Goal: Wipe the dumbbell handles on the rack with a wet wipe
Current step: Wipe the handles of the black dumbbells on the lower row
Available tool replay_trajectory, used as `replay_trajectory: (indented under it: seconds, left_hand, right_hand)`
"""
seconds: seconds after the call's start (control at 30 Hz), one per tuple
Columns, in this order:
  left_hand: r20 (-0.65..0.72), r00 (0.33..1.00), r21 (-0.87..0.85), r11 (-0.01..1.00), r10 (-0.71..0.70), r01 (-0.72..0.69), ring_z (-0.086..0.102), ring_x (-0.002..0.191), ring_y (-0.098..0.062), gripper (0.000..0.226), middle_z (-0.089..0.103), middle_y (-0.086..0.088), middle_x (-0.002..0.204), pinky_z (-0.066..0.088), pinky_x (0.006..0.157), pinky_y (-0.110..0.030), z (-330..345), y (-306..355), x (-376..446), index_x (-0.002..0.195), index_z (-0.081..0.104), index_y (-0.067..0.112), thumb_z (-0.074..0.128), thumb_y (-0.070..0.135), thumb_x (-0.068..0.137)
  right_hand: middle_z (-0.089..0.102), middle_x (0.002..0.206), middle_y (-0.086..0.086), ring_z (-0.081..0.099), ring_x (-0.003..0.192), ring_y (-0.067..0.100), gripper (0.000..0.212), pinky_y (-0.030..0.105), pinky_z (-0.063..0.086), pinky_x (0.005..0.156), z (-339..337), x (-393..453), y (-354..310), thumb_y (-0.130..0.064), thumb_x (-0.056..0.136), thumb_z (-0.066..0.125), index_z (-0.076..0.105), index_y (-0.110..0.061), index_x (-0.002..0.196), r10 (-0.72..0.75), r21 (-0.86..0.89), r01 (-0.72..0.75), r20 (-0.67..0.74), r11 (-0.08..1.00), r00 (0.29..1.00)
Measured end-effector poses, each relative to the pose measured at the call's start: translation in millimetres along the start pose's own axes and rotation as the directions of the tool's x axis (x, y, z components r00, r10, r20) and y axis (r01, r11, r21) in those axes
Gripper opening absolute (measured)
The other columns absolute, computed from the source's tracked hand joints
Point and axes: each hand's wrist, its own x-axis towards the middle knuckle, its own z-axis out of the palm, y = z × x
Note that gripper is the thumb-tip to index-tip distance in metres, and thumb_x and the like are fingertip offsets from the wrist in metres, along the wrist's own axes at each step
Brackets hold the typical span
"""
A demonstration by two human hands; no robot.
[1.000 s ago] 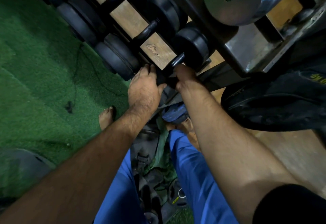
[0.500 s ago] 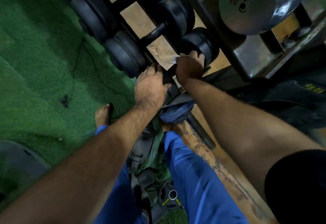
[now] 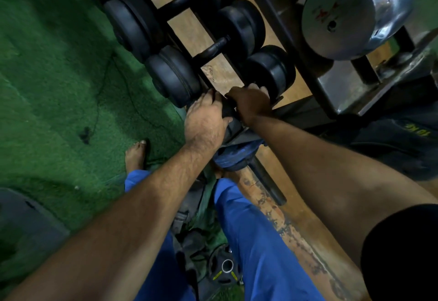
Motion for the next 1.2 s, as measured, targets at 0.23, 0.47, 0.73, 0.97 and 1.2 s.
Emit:
replay_trajectory:
  seconds: [0.23, 0.47, 0.73, 0.97, 1.2]
  left_hand:
    - [0.069, 0.997, 0.024, 0.999, -0.022, 0.021, 0.038, 0.139, -0.025, 0.076, 0.039, -0.01, 0.151, 0.033, 0.112, -0.036, -8, 4, 1, 0.149, 0.036, 0.01, 0.064, 0.047, 0.088]
    - [0.016, 0.999, 0.157, 0.987, 0.038, -0.04, 0.062, 0.096, -0.031, 0.025, 0.062, -0.006, 0.102, 0.048, 0.072, -0.039, -47, -3, 16, 0.102, 0.066, 0.016, 0.058, 0.037, 0.092]
    - [-0.151, 0.984, 0.069, 0.994, 0.091, -0.081, 0.06, 0.092, -0.032, 0.023, 0.062, -0.009, 0.092, 0.047, 0.075, -0.041, -74, -28, 60, 0.097, 0.067, 0.011, 0.057, 0.031, 0.09]
    - [-0.19, 0.977, 0.152, 0.986, 0.1, -0.071, 0.057, 0.1, -0.029, 0.023, 0.064, -0.008, 0.095, 0.044, 0.092, -0.041, -51, -58, 100, 0.094, 0.066, 0.012, 0.056, 0.03, 0.083]
    - [-0.175, 0.976, 0.14, 0.984, 0.131, -0.107, 0.054, 0.112, -0.029, 0.029, 0.065, -0.009, 0.102, 0.04, 0.103, -0.042, -41, -67, 104, 0.094, 0.069, 0.011, 0.052, 0.032, 0.084]
  right_hand:
    - [0.066, 0.116, -0.004, 0.054, 0.111, 0.022, 0.044, 0.038, 0.045, 0.099, -3, -14, -4, -0.072, 0.073, 0.044, 0.071, -0.053, 0.101, 0.271, 0.6, -0.25, 0.057, 0.76, 0.961]
    - [0.069, 0.121, 0.01, 0.06, 0.115, 0.027, 0.035, 0.028, 0.045, 0.091, -35, 11, -26, -0.014, 0.09, 0.047, 0.071, -0.012, 0.115, 0.311, 0.718, -0.169, -0.07, 0.675, 0.948]
    - [0.073, 0.113, 0.004, 0.065, 0.106, 0.029, 0.032, 0.036, 0.052, 0.083, -60, 66, -50, -0.026, 0.093, 0.054, 0.07, -0.027, 0.12, 0.31, 0.539, -0.021, -0.452, 0.842, 0.836]
    - [0.06, 0.136, -0.008, 0.055, 0.125, 0.015, 0.039, 0.022, 0.039, 0.096, -36, 113, -33, -0.043, 0.105, 0.034, 0.054, -0.038, 0.138, 0.138, 0.261, -0.063, -0.28, 0.963, 0.95]
    - [0.024, 0.16, -0.02, 0.068, 0.099, 0.027, 0.064, 0.032, 0.045, 0.072, -31, 98, -30, -0.015, 0.092, 0.045, 0.034, -0.04, 0.15, -0.01, 0.054, 0.02, -0.192, 0.998, 0.981]
